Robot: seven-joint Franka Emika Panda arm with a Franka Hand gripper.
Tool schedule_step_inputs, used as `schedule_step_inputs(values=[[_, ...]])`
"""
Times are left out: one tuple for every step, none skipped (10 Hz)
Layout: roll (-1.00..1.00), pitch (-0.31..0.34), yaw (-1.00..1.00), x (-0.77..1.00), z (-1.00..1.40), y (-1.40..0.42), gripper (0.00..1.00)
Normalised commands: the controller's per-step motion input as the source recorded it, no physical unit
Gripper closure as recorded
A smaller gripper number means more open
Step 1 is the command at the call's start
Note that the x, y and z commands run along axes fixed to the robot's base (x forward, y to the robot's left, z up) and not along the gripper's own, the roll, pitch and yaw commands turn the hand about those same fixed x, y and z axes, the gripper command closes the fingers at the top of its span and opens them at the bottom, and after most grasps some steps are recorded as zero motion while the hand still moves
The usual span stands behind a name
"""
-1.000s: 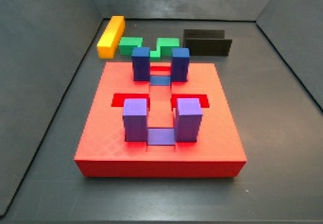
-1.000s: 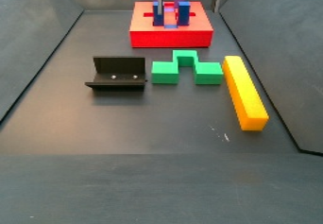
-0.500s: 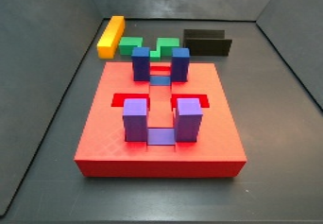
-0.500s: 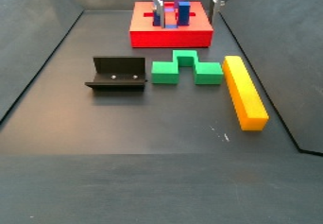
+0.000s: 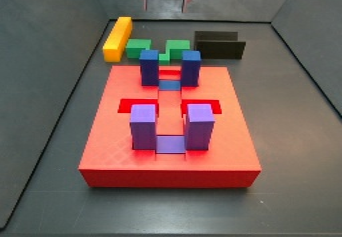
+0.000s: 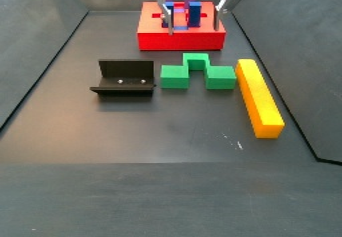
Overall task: Pick up the yellow object. Move up. Move to above the board. Insert the yellow object.
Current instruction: Pick up the yellow object.
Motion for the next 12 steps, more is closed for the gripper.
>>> schedule_step_inputs(values=[[0.01, 0.1, -0.06, -0.13, -0.41, -0.17, 0.0], [0.0, 0.066, -0.11, -0.2, -0.42, -0.05, 0.0], [0.0, 0.06, -0.09, -0.18, -0.43, -0.07, 0.0], [-0.05, 0.05, -0.28, -0.44, -0.34, 0.16, 0.0], [-0.15, 0.0, -0.35, -0.46, -0.14, 0.46, 0.0], [-0.15, 0.0, -0.33, -0.43, -0.08, 0.47, 0.0], [-0.16, 0.0, -0.33, -0.41, -0.05, 0.45, 0.0], [-0.16, 0.0, -0.35, -0.43, -0.06, 0.43, 0.0], [-0.09, 0.0, -0.29, -0.44, -0.24, 0.15, 0.0], [-0.05, 0.004, -0.21, -0.31, -0.32, 0.07, 0.0], [-0.1, 0.0, -0.23, -0.28, -0.09, 0.31, 0.0], [-0.22, -0.059, -0.07, -0.23, 0.0, 0.56, 0.0]])
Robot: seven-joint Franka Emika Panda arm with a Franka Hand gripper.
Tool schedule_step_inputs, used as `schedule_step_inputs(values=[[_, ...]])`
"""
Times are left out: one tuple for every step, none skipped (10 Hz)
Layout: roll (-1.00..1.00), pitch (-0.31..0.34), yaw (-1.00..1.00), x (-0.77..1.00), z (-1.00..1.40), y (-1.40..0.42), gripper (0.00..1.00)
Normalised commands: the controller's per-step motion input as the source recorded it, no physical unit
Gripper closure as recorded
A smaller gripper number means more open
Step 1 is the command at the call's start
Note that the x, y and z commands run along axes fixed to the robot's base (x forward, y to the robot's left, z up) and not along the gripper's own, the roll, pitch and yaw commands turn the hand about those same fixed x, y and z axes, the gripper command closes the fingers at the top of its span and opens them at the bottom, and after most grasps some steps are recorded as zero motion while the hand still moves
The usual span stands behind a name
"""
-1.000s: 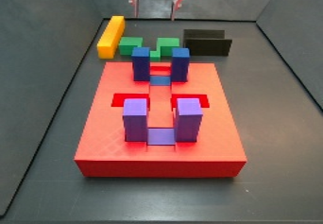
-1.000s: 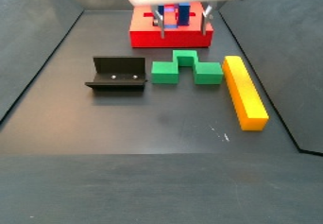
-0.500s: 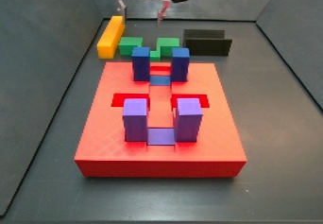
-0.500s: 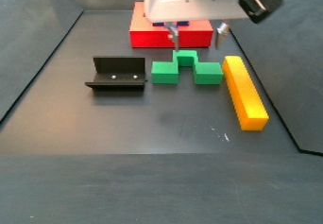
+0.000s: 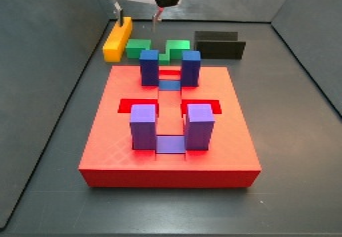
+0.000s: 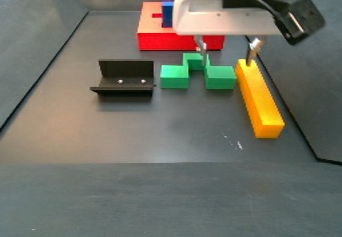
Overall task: Pick up the yellow object. Move up. Move to above the board. Insert the yellow object.
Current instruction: Pick up the yellow object.
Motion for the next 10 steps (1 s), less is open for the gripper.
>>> schedule_step_inputs(values=[[-0.41, -0.129, -0.02, -0.26, 0.21, 0.58, 0.0], [-0.46, -0.196, 0.0, -0.31, 0.21, 0.6, 0.0], [-0.39, -0.216, 0.03, -0.39, 0.19, 0.47, 0.0], [-0.16, -0.149, 0.09, -0.39, 0.01, 0.22, 0.0], [-0.08, -0.11, 0.09, -0.36, 0.0, 0.1, 0.0], [-0.02, -0.163, 0.07, -0.28, -0.07, 0.0, 0.0], [0.02, -0.131, 0.0, -0.18, -0.18, 0.0, 0.0], [0.1, -0.147, 0.05, -0.23, -0.3, -0.02, 0.0], [0.06, -0.173, 0.09, -0.22, -0.24, -0.04, 0.0], [0.0, -0.193, 0.1, -0.16, -0.15, 0.0, 0.0]])
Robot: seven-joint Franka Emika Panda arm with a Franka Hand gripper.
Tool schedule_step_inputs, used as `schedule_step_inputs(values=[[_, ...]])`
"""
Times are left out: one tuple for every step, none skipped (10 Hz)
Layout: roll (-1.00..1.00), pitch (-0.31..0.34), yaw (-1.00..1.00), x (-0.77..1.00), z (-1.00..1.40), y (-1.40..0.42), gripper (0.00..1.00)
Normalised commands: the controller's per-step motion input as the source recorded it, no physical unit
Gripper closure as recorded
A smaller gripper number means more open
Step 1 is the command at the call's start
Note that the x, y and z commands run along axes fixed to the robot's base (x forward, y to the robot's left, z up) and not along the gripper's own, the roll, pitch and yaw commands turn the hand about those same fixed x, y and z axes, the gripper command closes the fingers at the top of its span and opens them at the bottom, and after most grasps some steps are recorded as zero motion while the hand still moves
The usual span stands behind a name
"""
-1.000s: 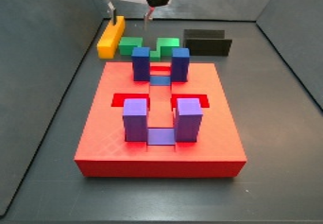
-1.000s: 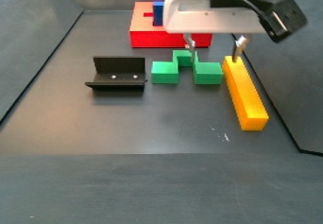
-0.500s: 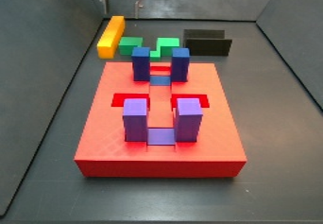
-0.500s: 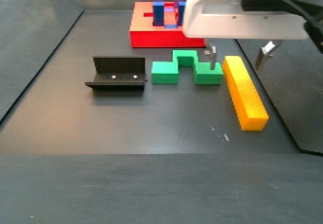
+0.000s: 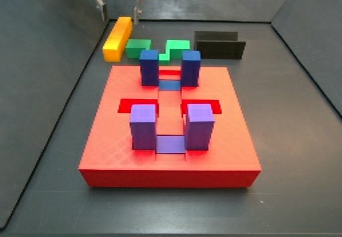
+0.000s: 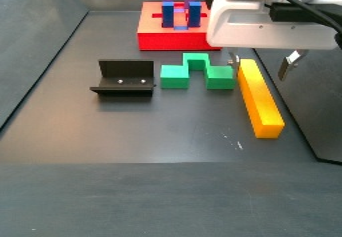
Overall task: Pick up the yellow object. Move up. Move to above the board. Insert the yellow object.
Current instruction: Pick up the yellow object.
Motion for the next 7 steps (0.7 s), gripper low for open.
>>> schedule_step_inputs(values=[[0.0, -0.237, 0.16, -0.14, -0.16, 0.0, 0.0], [0.0, -0.254, 0.19, -0.16, -0.14, 0.0, 0.0], [-0.01, -0.279, 0.22, -0.13, -0.11, 0.0, 0.0], [-0.02, -0.299, 0.26, -0.08, -0.1, 0.0, 0.0], [0.0, -0.251, 0.25, 0.0, -0.08, 0.0, 0.0], [0.0, -0.191, 0.19, 0.0, -0.09, 0.0, 0.0], [0.0, -0.156, 0.11, 0.0, -0.17, 0.0, 0.0]])
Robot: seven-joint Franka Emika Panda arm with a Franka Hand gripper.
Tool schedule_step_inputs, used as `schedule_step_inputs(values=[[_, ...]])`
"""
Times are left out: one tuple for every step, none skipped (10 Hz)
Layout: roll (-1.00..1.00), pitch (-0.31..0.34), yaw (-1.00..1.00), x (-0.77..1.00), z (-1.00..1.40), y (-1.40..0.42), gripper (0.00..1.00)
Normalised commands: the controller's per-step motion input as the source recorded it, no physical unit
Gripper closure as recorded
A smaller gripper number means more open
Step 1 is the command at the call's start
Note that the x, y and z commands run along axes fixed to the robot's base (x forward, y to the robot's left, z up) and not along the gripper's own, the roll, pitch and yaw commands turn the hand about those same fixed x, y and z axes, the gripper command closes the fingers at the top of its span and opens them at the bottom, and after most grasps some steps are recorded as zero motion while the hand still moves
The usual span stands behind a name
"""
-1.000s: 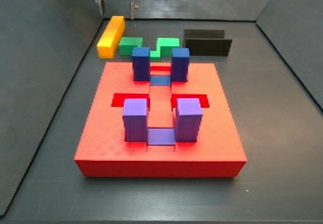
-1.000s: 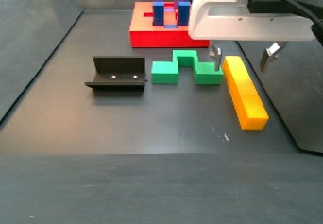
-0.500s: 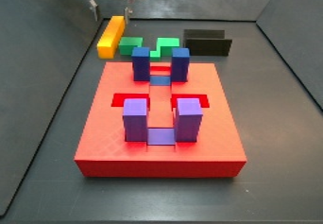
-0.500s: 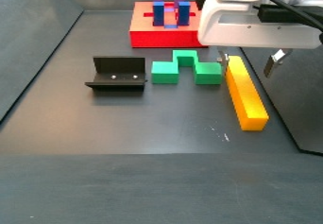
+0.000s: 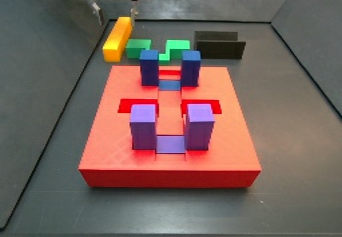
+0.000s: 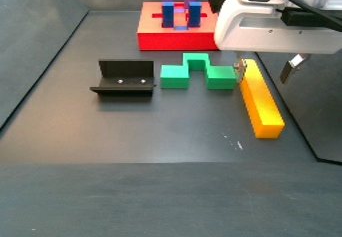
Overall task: Pick up the yellow object. Move up. Move to above the board. Insert the yellow object.
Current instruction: Pick up the yellow object.
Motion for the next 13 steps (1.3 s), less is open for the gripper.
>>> schedule_step_inputs(values=[[0.02, -0.081, 0.0, 0.0, -0.19, 0.0, 0.0], [0.01, -0.066, 0.0, -0.01, -0.23, -0.05, 0.0], [0.03, -0.071, 0.0, 0.0, -0.29, -0.13, 0.0], [0.0, -0.067, 0.0, 0.0, -0.23, -0.06, 0.0], [0.0, -0.047, 0.0, 0.0, -0.19, -0.05, 0.0], [0.0, -0.049, 0.0, 0.0, -0.18, -0.03, 0.0], [0.0, -0.026, 0.0, 0.0, -0.08, 0.0, 0.0], [-0.01, 0.0, 0.0, 0.08, -0.03, 0.01, 0.0], [0.0, 0.0, 0.0, 0.14, -0.06, 0.01, 0.0], [0.0, 0.0, 0.01, 0.17, -0.11, 0.0, 0.0], [0.0, 0.0, 0.03, 0.17, -0.18, 0.0, 0.0], [0.0, -0.001, 0.04, 0.15, -0.21, 0.0, 0.0], [0.0, 0.0, 0.05, 0.16, -0.19, 0.0, 0.0]])
